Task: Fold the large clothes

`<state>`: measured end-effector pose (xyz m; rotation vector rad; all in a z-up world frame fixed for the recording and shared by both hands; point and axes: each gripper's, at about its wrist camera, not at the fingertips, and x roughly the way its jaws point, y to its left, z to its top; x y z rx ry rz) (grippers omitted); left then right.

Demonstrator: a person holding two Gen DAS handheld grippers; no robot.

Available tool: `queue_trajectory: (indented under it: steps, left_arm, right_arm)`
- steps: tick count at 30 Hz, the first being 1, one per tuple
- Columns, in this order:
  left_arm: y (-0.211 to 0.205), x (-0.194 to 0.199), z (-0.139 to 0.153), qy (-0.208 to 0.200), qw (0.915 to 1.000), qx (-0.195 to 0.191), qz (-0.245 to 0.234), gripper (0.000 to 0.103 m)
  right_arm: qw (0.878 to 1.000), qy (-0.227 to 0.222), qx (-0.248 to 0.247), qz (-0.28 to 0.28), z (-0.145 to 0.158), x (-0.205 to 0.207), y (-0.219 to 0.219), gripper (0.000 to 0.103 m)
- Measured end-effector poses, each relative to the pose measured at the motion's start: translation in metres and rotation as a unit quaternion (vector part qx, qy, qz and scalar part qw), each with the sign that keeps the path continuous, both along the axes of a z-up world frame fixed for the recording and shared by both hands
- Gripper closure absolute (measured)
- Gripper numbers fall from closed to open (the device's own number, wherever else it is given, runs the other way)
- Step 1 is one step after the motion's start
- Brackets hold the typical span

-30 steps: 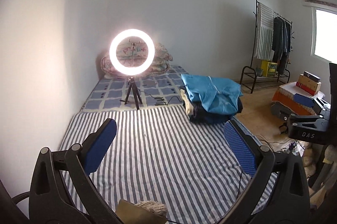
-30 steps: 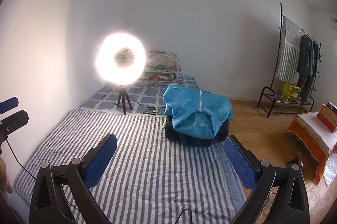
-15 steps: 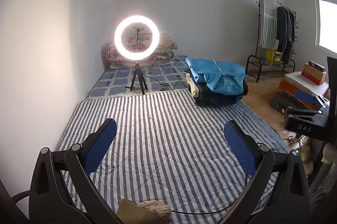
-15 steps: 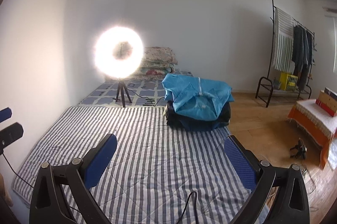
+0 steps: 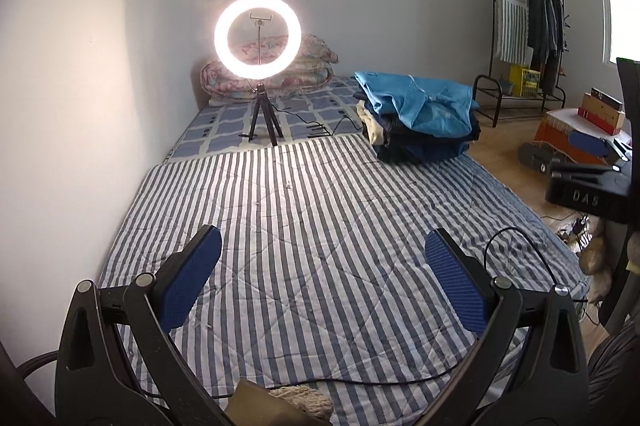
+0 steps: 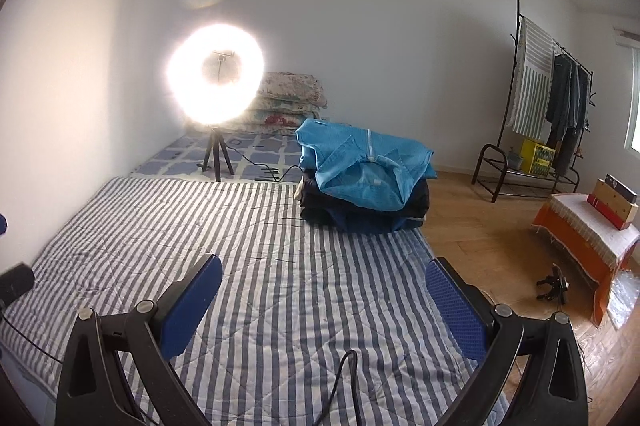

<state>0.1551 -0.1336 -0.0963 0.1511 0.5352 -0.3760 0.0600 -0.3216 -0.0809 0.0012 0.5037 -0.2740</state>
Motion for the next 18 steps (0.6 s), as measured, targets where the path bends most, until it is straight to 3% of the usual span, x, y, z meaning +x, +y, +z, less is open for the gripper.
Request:
queue_trajectory:
  steps: [18]
  left_arm:
    - [0.0028, -0.0047, 0.0092, -0.006, 0.9998, -0.018, 0.000, 0.000]
  right_arm:
    - [1.000, 0.000, 0.003, 0.001, -0.0007, 0.0014, 0.0030, 0.000]
